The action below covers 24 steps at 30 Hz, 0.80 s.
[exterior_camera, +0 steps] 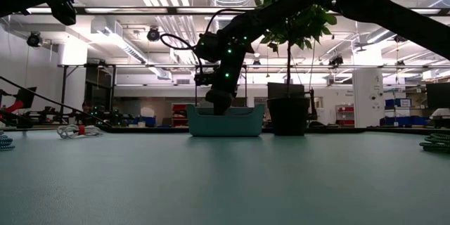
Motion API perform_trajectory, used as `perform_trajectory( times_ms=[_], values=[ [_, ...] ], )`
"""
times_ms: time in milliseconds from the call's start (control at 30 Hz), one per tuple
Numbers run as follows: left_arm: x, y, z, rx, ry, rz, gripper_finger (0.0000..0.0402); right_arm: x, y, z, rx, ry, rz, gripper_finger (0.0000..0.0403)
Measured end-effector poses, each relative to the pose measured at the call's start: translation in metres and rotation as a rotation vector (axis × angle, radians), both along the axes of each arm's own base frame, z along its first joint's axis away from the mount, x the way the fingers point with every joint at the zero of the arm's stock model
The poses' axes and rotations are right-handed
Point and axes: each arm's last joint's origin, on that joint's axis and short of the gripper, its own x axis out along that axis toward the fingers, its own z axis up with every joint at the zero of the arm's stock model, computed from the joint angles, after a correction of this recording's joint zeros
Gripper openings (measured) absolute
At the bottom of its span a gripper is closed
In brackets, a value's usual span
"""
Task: Pick and place USB-C Cables
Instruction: Put the purple charger cable into the green bin, then put the white charger cable into the green bin
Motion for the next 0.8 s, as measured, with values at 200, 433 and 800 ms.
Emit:
perform_trajectory(
  times_ms=[200,433,800],
  values=[
    [0.0,0.0,0.0,0.0,0.0,0.0,0.0,0.0,0.0,0.0,0.003,-0.005,-0.012,0.0086],
    [0.0,0.0,0.0,0.0,0.001,0.001,0.0,-0.001,0.001,0.006,0.013,0.003,-0.024,0.0093],
    [0.004,0.001,-0.005,-0.021,0.071,0.061,0.0,0.015,0.063,0.051,0.05,-0.039,0.049,0.007]
  ],
)
